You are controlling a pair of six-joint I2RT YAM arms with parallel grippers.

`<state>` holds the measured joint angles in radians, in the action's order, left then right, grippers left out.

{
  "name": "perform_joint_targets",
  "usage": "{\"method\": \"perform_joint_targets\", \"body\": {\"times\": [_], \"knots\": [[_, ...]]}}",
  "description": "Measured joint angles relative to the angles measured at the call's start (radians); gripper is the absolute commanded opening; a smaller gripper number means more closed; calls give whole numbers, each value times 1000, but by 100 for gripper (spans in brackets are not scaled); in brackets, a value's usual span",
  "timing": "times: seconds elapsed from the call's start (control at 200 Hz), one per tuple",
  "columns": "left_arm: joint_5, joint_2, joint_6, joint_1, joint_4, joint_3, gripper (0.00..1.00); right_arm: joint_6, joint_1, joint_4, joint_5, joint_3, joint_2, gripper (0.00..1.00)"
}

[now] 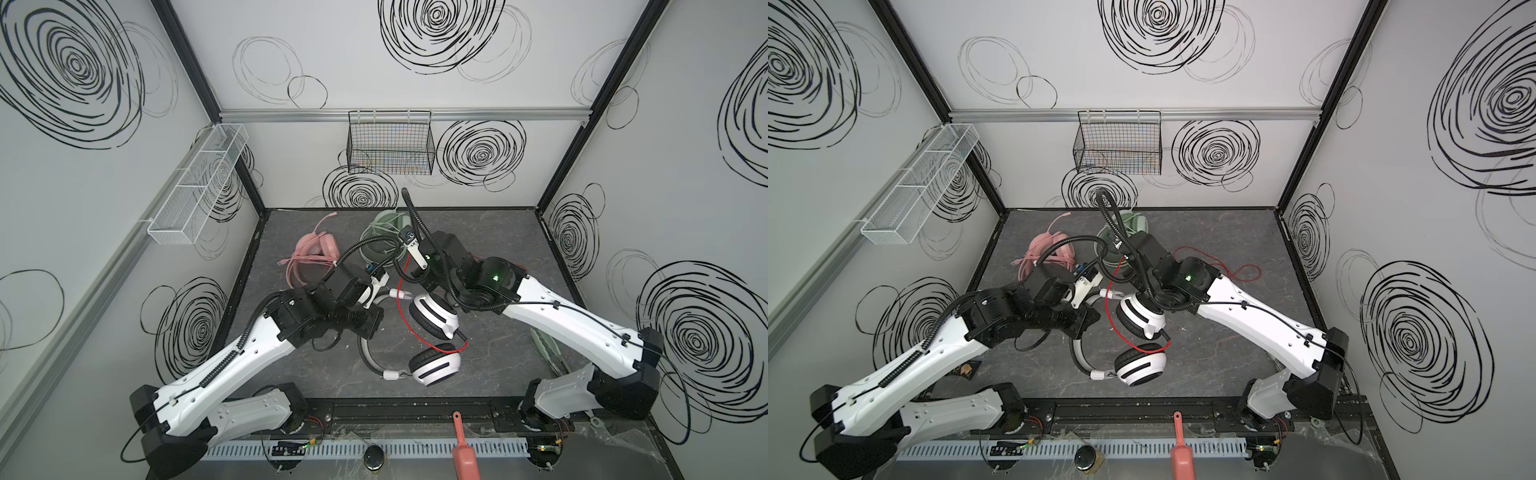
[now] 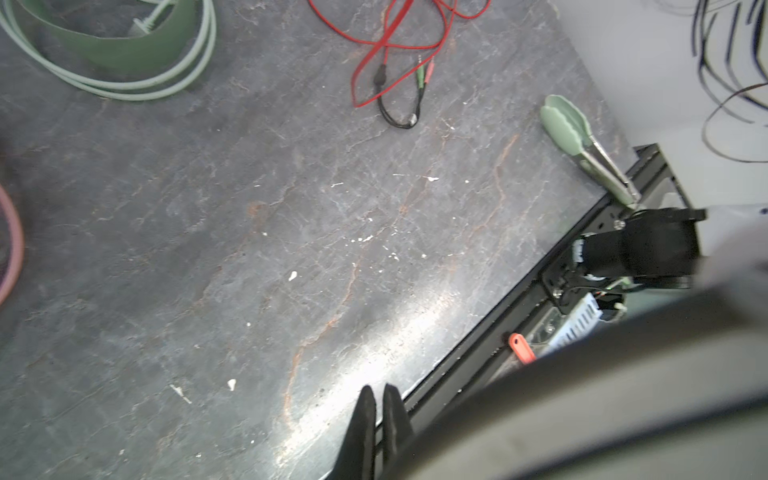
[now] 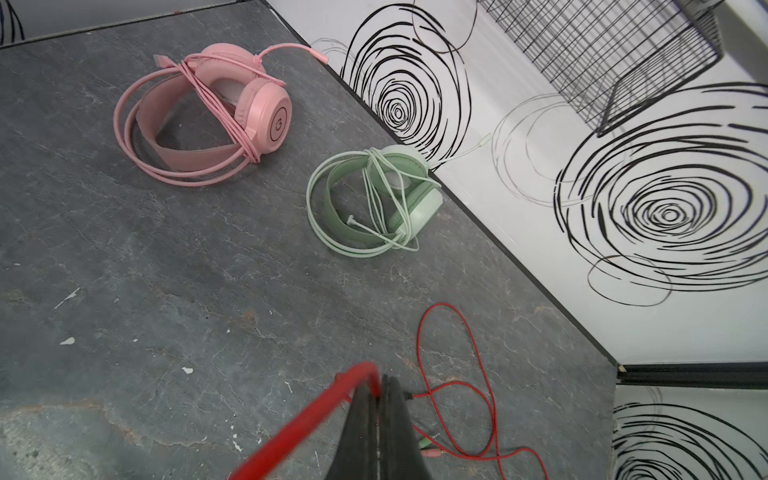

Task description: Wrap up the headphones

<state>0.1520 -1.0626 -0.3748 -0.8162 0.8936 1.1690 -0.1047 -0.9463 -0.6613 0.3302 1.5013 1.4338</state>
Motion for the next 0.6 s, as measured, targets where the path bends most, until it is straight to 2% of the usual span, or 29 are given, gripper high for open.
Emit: {"method": "perform_joint_targets", "body": {"times": [0.24, 0.44, 0.6], "knots": [[84, 24, -18, -2, -18, 43, 0, 24, 45, 85, -100, -123, -43, 0], [88, 26, -29, 4, -5, 106, 0, 62, 103, 178, -175, -253, -122, 0], [90, 26, -35, 42, 13, 145, 0, 98, 118, 278, -229, -352, -209, 1]]}}
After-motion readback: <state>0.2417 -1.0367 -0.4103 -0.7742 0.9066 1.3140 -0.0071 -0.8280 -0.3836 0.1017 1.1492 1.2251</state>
